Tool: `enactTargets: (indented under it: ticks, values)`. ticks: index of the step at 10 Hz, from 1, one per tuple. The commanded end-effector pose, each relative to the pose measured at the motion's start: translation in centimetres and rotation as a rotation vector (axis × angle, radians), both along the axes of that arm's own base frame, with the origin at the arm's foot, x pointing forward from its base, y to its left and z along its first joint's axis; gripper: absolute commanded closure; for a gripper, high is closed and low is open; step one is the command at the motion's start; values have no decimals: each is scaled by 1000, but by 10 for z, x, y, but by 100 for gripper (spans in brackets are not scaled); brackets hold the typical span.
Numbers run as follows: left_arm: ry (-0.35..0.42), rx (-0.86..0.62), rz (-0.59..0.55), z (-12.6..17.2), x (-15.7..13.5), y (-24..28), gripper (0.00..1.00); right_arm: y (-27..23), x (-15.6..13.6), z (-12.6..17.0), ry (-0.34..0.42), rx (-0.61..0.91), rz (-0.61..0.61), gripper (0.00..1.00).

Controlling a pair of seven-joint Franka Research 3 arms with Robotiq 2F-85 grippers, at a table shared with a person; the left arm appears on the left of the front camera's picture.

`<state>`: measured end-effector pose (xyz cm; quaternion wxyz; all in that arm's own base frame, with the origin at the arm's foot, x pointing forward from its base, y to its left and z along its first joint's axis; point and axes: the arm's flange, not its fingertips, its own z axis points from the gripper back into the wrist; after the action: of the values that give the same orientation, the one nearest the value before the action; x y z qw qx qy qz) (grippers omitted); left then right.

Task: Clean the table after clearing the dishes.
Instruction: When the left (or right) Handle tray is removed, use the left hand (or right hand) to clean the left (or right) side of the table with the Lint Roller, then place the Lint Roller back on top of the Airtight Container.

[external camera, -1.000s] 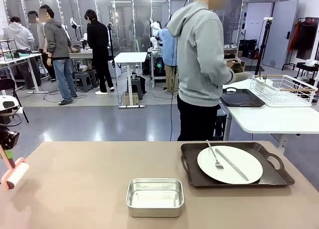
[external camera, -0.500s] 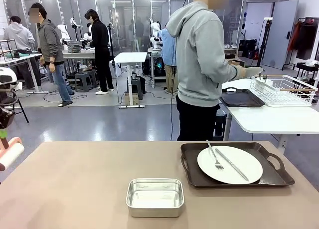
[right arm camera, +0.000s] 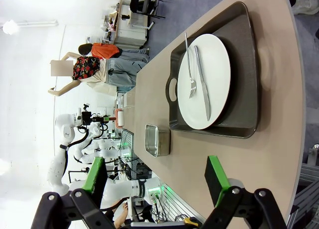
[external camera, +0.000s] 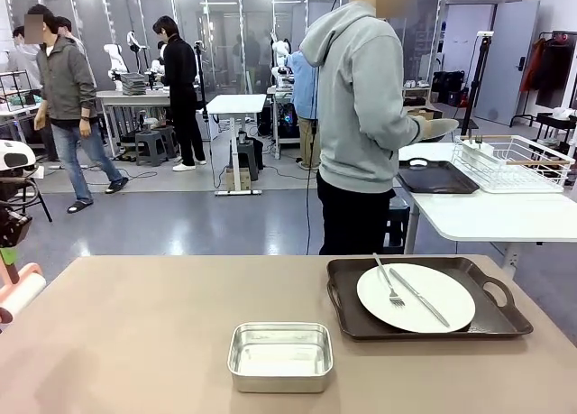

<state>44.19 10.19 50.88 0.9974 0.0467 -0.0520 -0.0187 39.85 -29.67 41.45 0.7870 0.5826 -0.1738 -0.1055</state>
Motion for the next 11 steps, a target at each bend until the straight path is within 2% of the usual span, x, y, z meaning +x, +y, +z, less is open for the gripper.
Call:
enactTargets:
  ticks: [1,9,10,11]
  values:
    - [-24,-6,0,7,-1,0,79,1,-2,3,-6,1,0,0]
    - [-24,-6,0,7,-1,0,79,1,-2,3,-6,1,0,0]
    - [-7,1,-2,3,0,-1,79,1,-2,3,-6,1,0,0]
    - [-11,94,-113,21,-1,-33,79,1,-2,3,-6,1,0,0]
